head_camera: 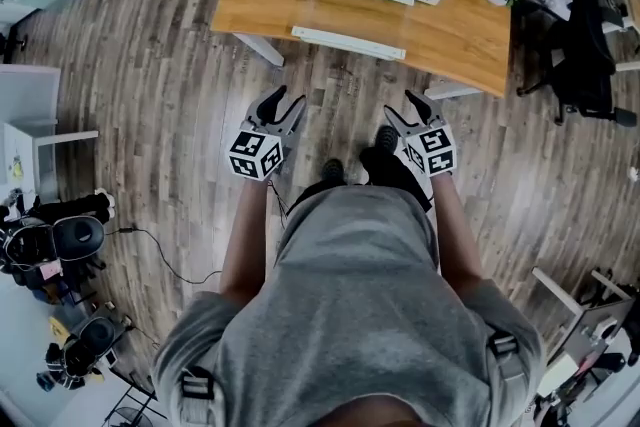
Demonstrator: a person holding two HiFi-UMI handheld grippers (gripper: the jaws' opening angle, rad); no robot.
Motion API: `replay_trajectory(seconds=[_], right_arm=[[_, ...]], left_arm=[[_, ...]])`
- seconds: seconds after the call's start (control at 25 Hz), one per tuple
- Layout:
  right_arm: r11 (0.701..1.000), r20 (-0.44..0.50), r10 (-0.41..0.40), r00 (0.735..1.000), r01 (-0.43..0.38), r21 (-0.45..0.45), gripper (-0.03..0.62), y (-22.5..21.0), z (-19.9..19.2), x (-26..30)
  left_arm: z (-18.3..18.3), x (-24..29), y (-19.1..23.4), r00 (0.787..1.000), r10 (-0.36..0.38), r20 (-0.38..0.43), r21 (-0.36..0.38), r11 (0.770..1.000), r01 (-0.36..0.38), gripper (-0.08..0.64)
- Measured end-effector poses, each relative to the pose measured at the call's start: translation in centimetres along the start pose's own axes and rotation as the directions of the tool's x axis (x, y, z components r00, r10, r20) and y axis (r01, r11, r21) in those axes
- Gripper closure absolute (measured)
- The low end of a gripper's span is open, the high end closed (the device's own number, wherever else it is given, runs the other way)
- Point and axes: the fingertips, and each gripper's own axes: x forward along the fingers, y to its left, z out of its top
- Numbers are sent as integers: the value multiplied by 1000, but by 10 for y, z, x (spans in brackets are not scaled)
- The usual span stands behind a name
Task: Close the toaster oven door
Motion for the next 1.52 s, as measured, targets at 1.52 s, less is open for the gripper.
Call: replay_trajectory(seconds=[1.52], right_arm=[[993,-155,111,982,-104,56,350,-117,-32,62]], left_arm=[[-1,123,86,977,191,-96,-13,981,-194,351]])
